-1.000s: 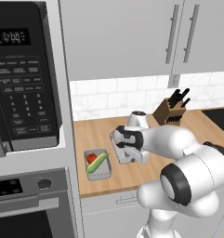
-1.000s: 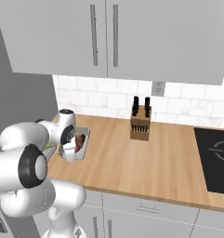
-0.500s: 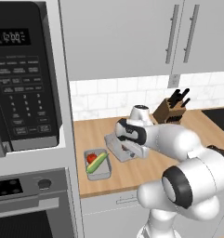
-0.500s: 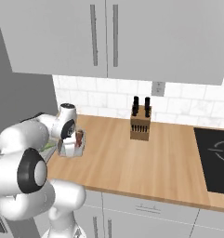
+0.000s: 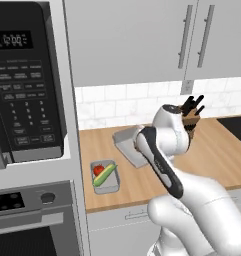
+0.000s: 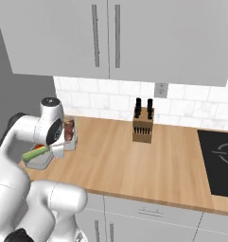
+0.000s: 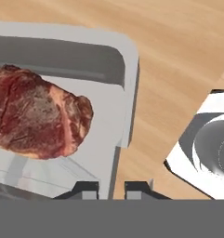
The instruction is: Take the meat container that has the steak and place it on the second highest rack of the freezer. Then take the vegetable container that has the corn and tomato and place it on the highest rack of the freezer.
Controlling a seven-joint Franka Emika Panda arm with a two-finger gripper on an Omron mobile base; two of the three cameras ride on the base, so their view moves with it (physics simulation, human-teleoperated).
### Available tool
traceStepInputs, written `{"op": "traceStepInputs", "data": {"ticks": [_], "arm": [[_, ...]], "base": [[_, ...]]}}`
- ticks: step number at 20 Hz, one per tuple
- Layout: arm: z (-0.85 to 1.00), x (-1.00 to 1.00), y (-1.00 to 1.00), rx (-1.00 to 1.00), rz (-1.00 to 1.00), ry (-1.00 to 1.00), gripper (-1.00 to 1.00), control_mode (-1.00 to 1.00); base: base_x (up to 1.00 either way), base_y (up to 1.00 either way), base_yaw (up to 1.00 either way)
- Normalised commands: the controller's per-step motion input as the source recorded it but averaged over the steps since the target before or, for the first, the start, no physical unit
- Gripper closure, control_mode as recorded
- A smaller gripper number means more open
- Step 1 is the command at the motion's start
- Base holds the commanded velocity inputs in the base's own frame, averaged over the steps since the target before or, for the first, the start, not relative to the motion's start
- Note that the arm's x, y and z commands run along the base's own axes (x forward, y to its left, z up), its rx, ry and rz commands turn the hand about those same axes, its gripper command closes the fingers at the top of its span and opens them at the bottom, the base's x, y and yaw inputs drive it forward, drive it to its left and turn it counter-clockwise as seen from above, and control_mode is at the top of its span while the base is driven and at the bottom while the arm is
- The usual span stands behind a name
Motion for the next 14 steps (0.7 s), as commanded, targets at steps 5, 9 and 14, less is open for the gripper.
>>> {"op": "traceStepInputs", "data": {"ticks": [5,9,14], "arm": [[0.86,-0.68,0.0,0.03,-0.15,-0.13,1.0,-1.0],[0.87,-0.67,-0.04,0.07,-0.13,0.01,1.0,-1.0],[0.21,-0.27,-0.02,0.02,-0.08,0.07,1.0,-1.0]], "base": [[0.0,0.0,0.0],[0.0,0.0,0.0],[0.0,0.0,0.0]]}}
